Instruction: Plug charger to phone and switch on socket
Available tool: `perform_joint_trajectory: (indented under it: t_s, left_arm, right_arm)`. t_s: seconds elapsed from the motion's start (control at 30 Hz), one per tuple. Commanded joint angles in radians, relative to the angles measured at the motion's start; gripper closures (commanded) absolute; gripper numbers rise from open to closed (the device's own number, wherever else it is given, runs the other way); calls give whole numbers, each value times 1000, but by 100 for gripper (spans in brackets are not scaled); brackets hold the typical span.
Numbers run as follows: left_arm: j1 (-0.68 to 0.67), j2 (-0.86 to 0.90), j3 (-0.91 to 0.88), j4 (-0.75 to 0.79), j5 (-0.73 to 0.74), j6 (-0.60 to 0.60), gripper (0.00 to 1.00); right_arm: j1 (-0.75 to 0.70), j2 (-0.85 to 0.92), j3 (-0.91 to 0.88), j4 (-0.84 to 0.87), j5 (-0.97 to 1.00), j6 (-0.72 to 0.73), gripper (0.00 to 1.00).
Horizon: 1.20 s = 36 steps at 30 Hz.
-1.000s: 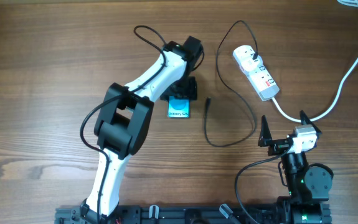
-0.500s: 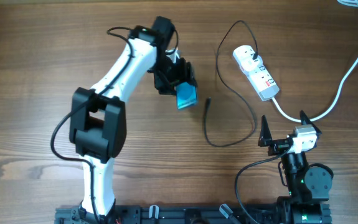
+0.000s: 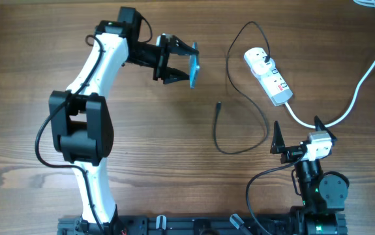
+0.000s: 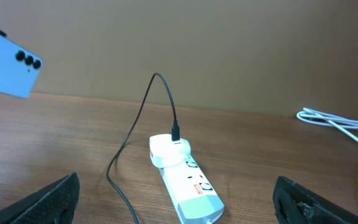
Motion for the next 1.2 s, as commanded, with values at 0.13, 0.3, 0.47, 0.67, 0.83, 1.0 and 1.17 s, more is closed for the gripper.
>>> perform_joint_trajectory:
  t_s: [0.13, 0.3, 0.47, 0.67, 0.83, 1.0, 1.17]
  left_arm:
    - [46, -43, 6, -1, 179, -77, 34]
    - [51, -43, 6, -1, 198, -76, 34]
    - [51, -43, 6, -1, 198, -77, 33]
    - [56, -43, 6, -2, 197, -78, 32]
    - [57, -43, 6, -2, 196, -129, 33]
    - [58, -43, 6, -2, 196, -126, 32]
    - [58, -43, 6, -2, 196, -125, 33]
  right_arm:
    - [1, -6, -1, 104, -108, 125, 0]
    - [1, -6, -1, 176, -539, 1094, 0]
    - [1, -6, 16, 761, -476, 1436, 0]
    - [1, 205, 576, -17, -591, 838, 0]
    - [1, 733, 1180, -963, -349, 487, 0]
    - [14, 962, 1280, -943, -740, 449, 0]
    - [412, 1155, 1427, -1083, -201, 487, 1]
